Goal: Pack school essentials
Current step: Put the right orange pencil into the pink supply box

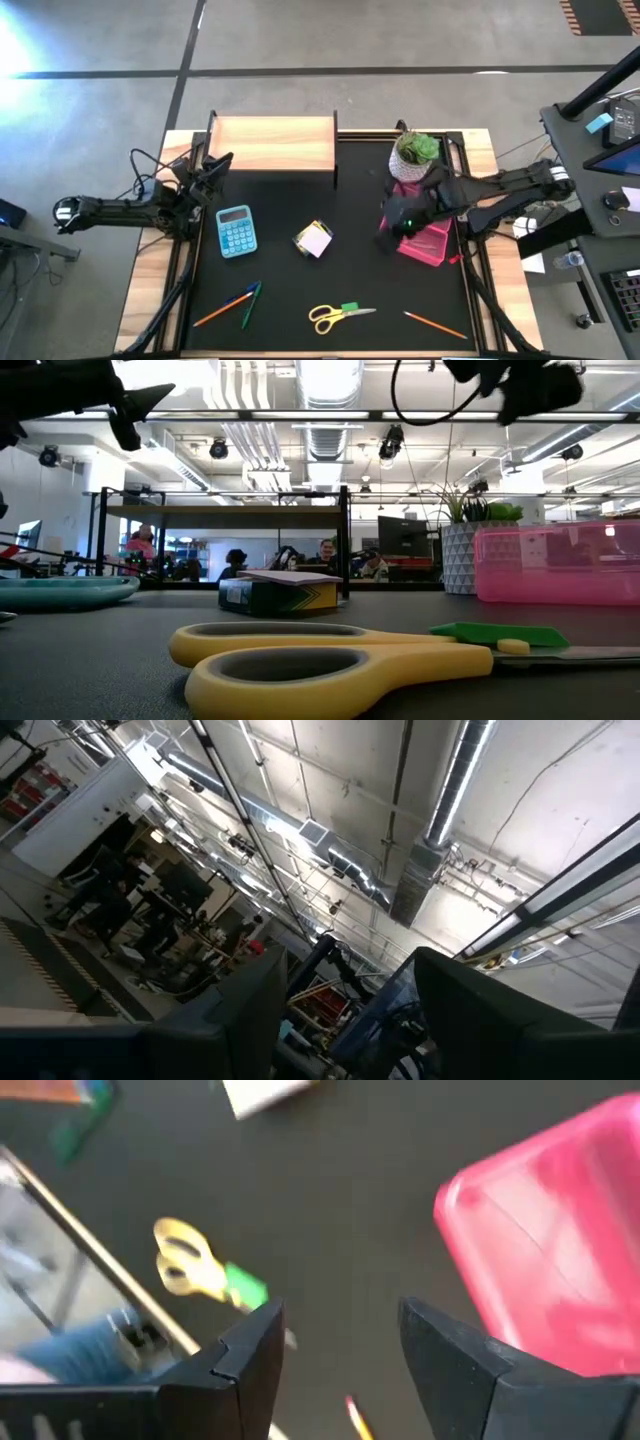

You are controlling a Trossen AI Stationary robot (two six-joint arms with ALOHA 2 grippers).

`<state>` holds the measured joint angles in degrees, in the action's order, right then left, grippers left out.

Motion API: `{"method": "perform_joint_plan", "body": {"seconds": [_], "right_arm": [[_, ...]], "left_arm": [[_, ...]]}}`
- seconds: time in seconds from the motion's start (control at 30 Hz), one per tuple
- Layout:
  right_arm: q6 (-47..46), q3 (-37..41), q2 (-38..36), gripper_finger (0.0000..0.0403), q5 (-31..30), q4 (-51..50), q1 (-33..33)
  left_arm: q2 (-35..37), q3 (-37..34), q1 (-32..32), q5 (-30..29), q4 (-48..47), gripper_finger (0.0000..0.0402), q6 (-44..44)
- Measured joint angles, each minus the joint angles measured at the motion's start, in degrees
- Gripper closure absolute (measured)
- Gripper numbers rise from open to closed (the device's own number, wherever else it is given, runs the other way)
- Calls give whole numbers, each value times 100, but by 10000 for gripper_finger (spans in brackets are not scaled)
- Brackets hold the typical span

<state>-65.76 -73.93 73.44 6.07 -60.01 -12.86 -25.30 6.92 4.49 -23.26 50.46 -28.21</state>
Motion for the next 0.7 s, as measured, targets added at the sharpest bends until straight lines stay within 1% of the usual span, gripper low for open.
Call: {"method": "perform_joint_plan", "body": {"seconds": [0.13, 0.23, 0.37, 0.53, 0.7], "right_arm": [[-381, -392, 525, 220, 252, -419, -598], [-483, -542, 826, 225, 376, -443, -1011], [-465, -551, 1225, 232, 719, -443, -1529], [-411, -492, 1673, 240, 1268, -491, -2123], [-453, -486, 2025, 248, 1350, -523, -2635]], "left_arm": [[-16, 67, -1, 228, 1, 197, -4], [-5, 128, 0, 402, 7, 197, -9], [35, 164, -2, 548, 11, 197, -22], [72, 164, -4, 601, 10, 197, -631], [70, 164, -4, 948, 12, 197, -820]]}}
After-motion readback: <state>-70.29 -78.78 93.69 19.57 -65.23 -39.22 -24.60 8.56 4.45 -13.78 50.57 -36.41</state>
